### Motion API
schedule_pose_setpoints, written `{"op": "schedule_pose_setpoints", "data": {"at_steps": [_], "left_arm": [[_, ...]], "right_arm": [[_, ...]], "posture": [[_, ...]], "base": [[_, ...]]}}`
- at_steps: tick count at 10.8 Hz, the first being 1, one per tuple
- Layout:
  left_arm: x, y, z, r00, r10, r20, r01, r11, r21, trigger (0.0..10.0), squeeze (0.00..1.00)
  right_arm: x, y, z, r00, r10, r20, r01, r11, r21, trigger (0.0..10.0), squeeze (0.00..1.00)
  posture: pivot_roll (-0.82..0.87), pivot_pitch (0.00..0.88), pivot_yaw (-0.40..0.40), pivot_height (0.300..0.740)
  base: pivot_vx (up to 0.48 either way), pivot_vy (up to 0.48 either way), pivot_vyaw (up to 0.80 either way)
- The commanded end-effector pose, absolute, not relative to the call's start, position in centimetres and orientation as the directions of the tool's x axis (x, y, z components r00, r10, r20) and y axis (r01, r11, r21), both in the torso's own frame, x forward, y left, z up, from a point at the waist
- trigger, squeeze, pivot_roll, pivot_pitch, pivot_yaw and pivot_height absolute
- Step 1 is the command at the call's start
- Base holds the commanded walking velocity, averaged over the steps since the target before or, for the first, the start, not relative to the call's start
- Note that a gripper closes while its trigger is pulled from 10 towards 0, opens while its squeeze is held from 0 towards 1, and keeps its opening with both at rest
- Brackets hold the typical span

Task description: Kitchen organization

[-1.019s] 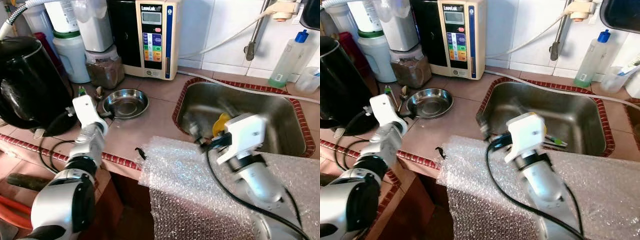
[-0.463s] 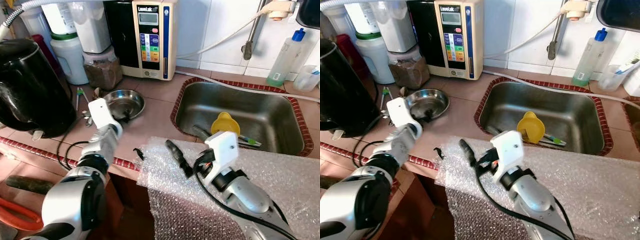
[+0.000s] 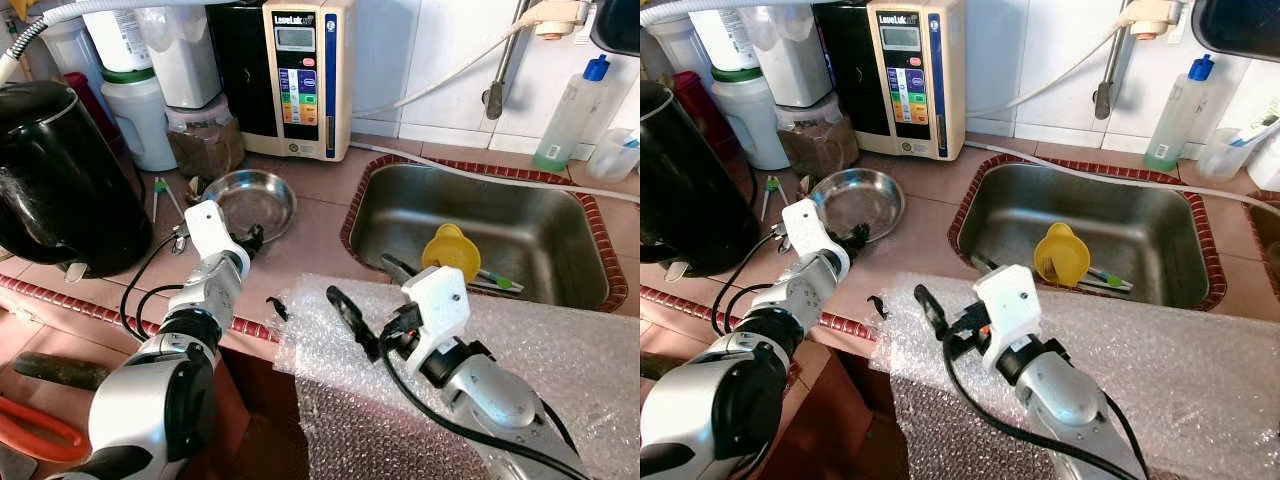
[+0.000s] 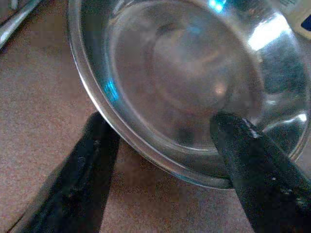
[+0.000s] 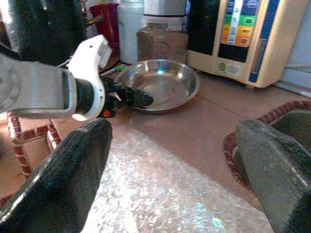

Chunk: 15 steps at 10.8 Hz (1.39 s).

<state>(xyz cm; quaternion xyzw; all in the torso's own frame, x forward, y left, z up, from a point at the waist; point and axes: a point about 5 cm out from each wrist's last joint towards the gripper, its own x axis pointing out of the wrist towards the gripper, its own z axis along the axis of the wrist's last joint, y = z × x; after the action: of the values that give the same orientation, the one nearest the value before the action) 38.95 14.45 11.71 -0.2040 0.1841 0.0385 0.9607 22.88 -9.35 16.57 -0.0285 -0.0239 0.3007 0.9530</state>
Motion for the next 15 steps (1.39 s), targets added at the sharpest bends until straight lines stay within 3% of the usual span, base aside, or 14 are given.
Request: {"op": "schedule_pose_setpoints", "data": {"at_steps": [1,6,11,15], "left_arm": [[38.8,14.4,11.4,0.912,-0.018,-0.410,-0.149,0.916,-0.373,0.0,0.00],[38.5,14.1,10.7,0.881,-0.072,-0.468,-0.165,0.879,-0.447,0.0,0.00],[39.0,13.9,11.9,0.908,-0.133,-0.397,-0.071,0.885,-0.459,0.0,0.00],[39.5,14.5,13.1,0.945,-0.110,-0.309,-0.052,0.880,-0.471,0.0,0.00]], "right_arm": [[22.9,-9.1,17.0,0.807,0.590,0.042,-0.585,0.806,-0.087,10.0,1.00],[23.0,-8.9,16.9,0.802,0.597,0.041,-0.591,0.801,-0.098,10.0,1.00],[23.3,-9.3,16.1,0.824,0.567,-0.003,-0.566,0.822,-0.064,10.0,1.00],[24.1,-10.4,15.2,0.876,0.479,-0.050,-0.482,0.875,-0.057,10.0,1.00]], "posture": [[-0.03,0.000,0.101,0.740],[-0.03,0.000,0.101,0.740],[-0.02,0.000,0.093,0.740],[-0.02,0.000,0.096,0.740]], "base": [[0.000,0.000,0.00],[0.000,0.000,0.00],[0.000,0.000,0.00],[0.000,0.000,0.00]]}}
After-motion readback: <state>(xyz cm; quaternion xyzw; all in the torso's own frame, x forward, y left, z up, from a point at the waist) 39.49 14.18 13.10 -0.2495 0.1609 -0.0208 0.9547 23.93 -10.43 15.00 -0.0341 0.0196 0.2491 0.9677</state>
